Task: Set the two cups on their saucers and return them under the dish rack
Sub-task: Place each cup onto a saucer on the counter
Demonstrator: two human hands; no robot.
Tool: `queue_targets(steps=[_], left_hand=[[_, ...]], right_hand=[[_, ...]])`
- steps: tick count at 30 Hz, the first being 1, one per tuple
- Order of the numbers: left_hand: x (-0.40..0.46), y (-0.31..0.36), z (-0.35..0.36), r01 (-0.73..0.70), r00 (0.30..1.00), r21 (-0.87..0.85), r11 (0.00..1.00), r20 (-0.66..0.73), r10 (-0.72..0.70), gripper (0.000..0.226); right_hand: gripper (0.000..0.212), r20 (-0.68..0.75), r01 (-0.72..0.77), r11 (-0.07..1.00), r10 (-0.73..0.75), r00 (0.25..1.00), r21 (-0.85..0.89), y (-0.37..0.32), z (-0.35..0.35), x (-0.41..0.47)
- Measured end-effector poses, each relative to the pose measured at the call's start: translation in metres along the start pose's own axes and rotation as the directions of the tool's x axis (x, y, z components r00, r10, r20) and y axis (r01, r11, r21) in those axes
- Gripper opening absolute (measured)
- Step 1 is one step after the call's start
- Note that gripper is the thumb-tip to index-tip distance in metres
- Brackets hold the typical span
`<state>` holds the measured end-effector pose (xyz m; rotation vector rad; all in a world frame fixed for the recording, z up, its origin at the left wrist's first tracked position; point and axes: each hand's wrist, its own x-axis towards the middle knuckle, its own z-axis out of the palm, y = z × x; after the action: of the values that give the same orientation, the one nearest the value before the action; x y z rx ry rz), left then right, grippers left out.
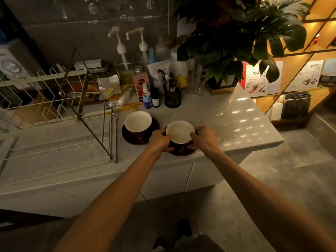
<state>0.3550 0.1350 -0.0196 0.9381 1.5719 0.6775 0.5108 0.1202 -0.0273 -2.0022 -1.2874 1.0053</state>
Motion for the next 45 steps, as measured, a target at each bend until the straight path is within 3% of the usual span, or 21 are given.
queue_targets(steps=[17,21,24,28,34,39,45], left_hand=[[-0.003,-0.006,-0.006,-0.053,0.998,0.035,0.998,0.032,0.052,0.048],[-0.006,-0.01,-0.009,-0.087,0.996,0.11,0.99,0.019,0.086,0.048],[-0.004,-0.016,-0.012,-0.125,0.987,0.227,0.966,-0.069,0.144,0.05],[-0.001,-0.024,-0.014,-0.152,0.973,0.342,0.927,-0.115,0.202,0.058],[0.007,-0.02,-0.012,0.044,0.999,-0.039,0.998,-0.01,-0.045,0.072],[0.016,-0.022,-0.012,0.1,0.995,-0.166,0.981,0.03,-0.097,0.073],[0.021,-0.019,-0.014,0.157,0.987,-0.232,0.96,0.077,-0.143,0.077]], right_hand=[[0.036,0.043,-0.003,0.999,0.001,0.999,0.05,0.002,-0.006,0.006],[0.038,0.036,0.021,0.999,-0.023,0.999,0.045,0.002,-0.007,0.004],[0.039,-0.007,0.047,0.997,-0.047,0.999,-0.06,0.003,-0.009,0.003],[0.055,-0.028,0.011,0.989,-0.015,1.0,-0.144,0.004,-0.009,0.007],[0.062,0.104,-0.077,0.997,0.078,0.991,-0.017,0.004,-0.007,0.011],[0.056,0.15,-0.174,0.971,0.149,0.977,0.167,0.007,-0.01,0.014],[0.044,0.174,-0.169,0.961,0.132,0.976,0.22,0.009,-0.014,0.015]])
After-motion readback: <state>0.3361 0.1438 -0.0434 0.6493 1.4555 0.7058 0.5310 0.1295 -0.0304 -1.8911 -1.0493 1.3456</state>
